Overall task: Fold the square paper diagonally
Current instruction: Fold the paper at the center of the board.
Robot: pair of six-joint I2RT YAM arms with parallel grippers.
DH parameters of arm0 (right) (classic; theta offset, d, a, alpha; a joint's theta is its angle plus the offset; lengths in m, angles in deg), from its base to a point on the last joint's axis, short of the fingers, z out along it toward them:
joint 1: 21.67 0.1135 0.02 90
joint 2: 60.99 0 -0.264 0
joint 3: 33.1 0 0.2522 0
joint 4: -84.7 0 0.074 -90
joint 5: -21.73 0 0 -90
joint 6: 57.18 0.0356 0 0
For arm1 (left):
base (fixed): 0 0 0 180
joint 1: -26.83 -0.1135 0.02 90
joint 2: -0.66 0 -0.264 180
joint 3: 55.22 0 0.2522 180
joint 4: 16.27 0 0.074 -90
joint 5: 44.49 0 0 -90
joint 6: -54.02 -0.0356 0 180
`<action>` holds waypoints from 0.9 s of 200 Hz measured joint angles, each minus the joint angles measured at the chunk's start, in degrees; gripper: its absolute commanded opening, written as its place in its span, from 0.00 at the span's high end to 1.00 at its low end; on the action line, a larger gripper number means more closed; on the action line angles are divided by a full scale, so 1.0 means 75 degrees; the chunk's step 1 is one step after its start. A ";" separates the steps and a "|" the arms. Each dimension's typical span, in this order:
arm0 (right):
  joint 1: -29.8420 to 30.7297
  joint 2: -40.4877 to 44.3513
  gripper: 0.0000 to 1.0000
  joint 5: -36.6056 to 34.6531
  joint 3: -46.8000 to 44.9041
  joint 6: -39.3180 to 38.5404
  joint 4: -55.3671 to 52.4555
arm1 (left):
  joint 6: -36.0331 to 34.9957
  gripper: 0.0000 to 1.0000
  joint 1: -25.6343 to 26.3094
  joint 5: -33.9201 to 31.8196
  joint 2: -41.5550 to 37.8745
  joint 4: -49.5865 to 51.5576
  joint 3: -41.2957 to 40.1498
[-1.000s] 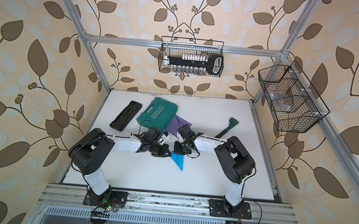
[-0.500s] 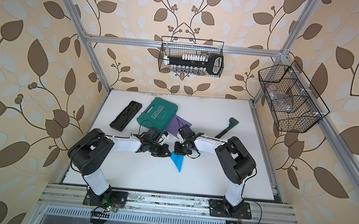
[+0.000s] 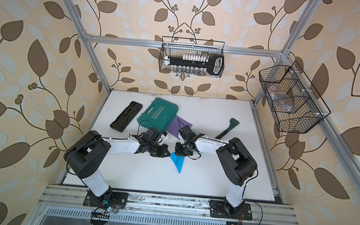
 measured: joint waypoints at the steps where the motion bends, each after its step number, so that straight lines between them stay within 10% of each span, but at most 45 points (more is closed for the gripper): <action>1: 0.0000 0.0000 0.97 0.0000 0.0000 0.0000 0.0000 | 0.0003 1.00 0.0000 0.0000 -0.0003 0.0000 0.0000; 180: 0.0044 0.0003 0.97 -0.0003 0.0000 0.0009 -0.0003 | 0.0108 1.00 0.0102 0.0280 0.0568 0.0082 0.0629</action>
